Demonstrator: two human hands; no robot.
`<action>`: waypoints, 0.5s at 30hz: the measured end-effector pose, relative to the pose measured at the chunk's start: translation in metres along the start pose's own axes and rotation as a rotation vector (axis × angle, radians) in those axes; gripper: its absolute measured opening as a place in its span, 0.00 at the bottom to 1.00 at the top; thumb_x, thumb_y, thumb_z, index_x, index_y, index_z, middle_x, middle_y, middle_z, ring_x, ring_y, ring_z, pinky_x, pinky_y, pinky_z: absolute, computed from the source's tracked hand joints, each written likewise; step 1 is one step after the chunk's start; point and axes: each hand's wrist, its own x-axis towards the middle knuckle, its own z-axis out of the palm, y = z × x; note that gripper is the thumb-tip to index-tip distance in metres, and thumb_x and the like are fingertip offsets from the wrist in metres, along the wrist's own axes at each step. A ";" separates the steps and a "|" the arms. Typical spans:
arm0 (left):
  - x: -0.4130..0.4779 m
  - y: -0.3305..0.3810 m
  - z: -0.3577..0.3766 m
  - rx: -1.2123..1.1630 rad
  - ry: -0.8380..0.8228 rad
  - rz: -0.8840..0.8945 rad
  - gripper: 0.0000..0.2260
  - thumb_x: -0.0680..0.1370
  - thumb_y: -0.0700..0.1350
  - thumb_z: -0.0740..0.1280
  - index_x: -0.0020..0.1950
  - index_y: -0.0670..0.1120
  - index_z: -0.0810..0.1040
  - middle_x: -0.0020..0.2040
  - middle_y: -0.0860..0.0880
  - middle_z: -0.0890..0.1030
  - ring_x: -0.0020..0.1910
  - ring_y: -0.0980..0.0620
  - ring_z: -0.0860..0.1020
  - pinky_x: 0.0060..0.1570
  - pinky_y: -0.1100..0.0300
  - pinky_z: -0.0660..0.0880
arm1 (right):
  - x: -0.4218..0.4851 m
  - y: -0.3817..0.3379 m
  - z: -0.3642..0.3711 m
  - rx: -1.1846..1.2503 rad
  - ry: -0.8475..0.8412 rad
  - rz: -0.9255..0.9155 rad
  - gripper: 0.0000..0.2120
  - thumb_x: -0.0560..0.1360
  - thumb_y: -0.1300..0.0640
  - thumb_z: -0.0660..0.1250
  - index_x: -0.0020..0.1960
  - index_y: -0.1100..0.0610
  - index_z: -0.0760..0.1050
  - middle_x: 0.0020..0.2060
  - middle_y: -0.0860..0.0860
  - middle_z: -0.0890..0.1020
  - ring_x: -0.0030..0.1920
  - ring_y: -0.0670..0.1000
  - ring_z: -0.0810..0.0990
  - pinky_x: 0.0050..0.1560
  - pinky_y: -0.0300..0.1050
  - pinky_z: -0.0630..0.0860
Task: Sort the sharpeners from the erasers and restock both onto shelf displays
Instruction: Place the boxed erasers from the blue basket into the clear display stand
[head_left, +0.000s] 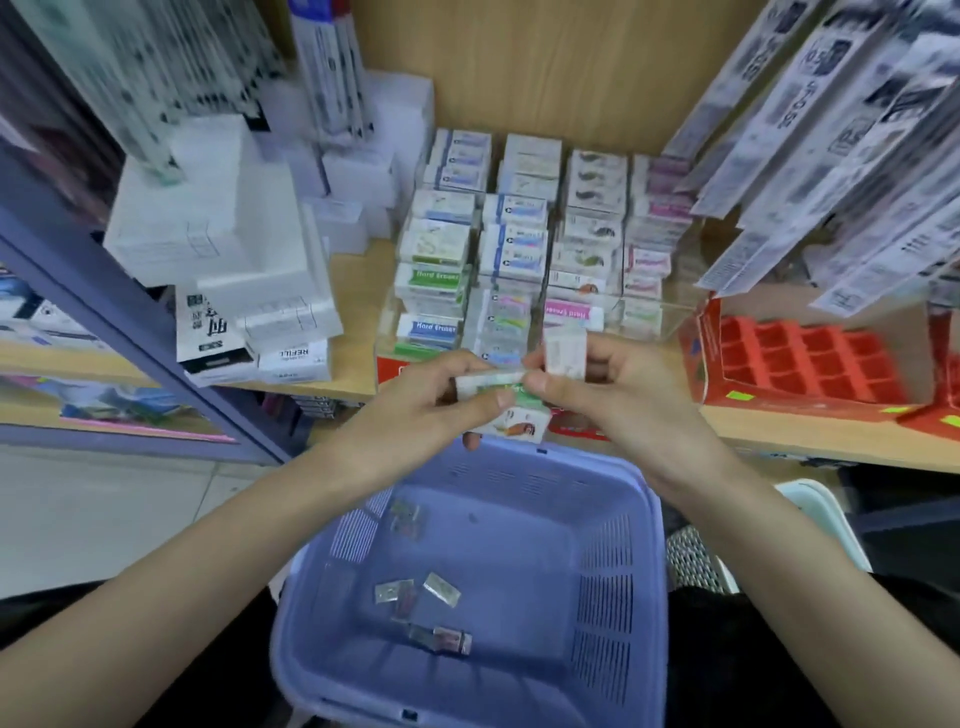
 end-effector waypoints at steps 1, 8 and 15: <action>0.002 -0.001 -0.002 -0.033 0.003 -0.020 0.05 0.77 0.44 0.67 0.52 0.47 0.76 0.33 0.51 0.78 0.31 0.56 0.73 0.33 0.66 0.67 | 0.004 0.002 -0.002 0.022 0.027 -0.007 0.05 0.71 0.65 0.71 0.41 0.55 0.80 0.32 0.48 0.83 0.35 0.46 0.80 0.35 0.38 0.77; 0.016 0.001 -0.017 -0.157 0.129 -0.133 0.10 0.78 0.43 0.64 0.37 0.44 0.73 0.28 0.52 0.74 0.27 0.55 0.70 0.28 0.65 0.62 | 0.019 0.002 -0.002 0.063 0.052 -0.038 0.05 0.71 0.66 0.70 0.42 0.57 0.80 0.34 0.48 0.82 0.34 0.44 0.79 0.33 0.39 0.77; 0.013 -0.014 -0.038 -0.237 0.130 -0.245 0.15 0.76 0.44 0.65 0.47 0.30 0.72 0.31 0.45 0.71 0.24 0.55 0.69 0.23 0.67 0.62 | 0.027 0.014 0.014 -0.418 -0.061 -0.343 0.12 0.70 0.60 0.74 0.36 0.47 0.74 0.39 0.44 0.77 0.39 0.45 0.74 0.40 0.41 0.73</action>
